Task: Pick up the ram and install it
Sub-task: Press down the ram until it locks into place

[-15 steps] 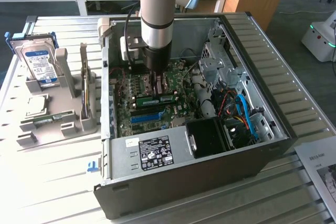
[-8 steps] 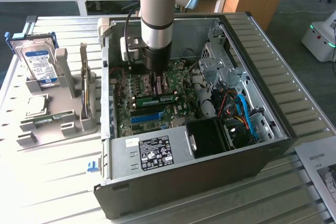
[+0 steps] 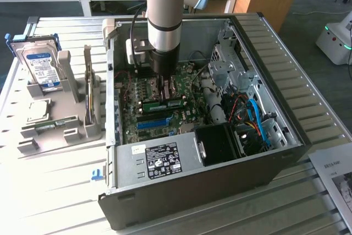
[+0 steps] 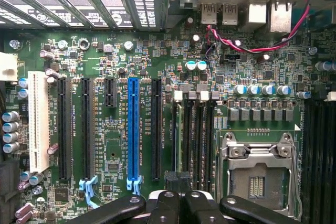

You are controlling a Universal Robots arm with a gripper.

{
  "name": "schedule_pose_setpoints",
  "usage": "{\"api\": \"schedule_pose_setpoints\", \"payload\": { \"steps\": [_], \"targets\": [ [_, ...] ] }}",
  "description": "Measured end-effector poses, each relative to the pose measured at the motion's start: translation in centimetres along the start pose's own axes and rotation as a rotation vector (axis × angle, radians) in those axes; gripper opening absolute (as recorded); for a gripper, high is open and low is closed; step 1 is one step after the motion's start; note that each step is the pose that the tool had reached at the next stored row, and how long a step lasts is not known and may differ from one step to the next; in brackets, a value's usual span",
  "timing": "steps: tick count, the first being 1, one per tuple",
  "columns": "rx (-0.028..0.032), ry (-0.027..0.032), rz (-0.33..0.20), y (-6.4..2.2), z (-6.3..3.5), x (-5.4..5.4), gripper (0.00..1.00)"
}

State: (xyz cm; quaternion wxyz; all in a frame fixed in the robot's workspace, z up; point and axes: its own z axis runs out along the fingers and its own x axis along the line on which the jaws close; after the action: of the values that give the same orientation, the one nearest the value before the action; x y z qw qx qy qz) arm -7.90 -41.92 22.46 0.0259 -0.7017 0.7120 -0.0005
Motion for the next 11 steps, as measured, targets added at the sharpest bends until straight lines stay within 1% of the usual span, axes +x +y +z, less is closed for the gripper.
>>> {"api": "schedule_pose_setpoints", "payload": {
  "steps": [11],
  "targets": [
    [0.0, 0.0, 0.0, 0.0, 0.09, 0.04, 0.1]
  ]
}}
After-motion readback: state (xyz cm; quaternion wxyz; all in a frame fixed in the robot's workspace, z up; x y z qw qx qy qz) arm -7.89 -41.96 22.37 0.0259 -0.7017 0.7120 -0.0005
